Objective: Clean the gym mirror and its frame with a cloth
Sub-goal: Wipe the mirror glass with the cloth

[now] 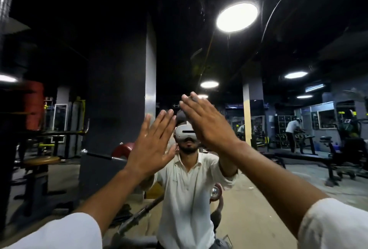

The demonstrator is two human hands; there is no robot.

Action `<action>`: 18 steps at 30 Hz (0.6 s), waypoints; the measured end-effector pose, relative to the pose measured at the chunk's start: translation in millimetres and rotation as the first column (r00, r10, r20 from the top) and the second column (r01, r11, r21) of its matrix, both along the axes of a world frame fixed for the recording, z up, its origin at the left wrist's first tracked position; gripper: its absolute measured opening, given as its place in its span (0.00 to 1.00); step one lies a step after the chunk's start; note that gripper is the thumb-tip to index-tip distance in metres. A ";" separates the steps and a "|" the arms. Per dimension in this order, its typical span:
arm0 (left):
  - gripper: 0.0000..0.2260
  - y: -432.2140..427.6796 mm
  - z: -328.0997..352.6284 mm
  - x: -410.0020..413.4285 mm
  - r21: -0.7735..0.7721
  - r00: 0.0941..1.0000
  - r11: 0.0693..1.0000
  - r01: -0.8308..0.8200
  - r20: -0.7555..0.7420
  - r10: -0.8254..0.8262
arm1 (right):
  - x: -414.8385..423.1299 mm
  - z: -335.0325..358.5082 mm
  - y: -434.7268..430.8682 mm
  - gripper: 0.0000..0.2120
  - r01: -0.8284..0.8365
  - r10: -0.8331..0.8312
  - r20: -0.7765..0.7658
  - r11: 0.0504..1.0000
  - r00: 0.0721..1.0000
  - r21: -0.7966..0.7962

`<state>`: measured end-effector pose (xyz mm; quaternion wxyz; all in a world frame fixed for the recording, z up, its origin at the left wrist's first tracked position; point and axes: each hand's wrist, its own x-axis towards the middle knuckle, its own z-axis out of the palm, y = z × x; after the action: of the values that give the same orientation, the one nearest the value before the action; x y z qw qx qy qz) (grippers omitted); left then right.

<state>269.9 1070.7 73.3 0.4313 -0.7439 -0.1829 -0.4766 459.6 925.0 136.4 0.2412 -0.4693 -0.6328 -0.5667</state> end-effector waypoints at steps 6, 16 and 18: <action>0.38 -1.7 -6.1 4.3 -0.002 0.999 1.000 -0.024 0.029 0.024 | 32.7 -3.1 -24.8 0.28 0.029 0.219 -0.511 0.901 0.831 0.432; 0.34 -13.8 -93.4 3.1 0.112 0.950 0.987 0.116 -0.303 -0.077 | 36.2 -200.4 -25.3 0.26 0.000 0.058 0.275 0.979 0.960 -0.206; 0.33 -18.2 -103.5 2.5 0.078 0.955 0.988 0.133 -0.275 -0.107 | 40.8 -194.5 -34.1 0.25 -0.029 0.050 0.131 0.987 0.990 -0.158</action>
<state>272.5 1052.4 -30.2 0.4578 -0.7900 -0.0539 -0.4042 500.5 890.9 -58.1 0.1718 -0.4350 -0.6991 -0.5408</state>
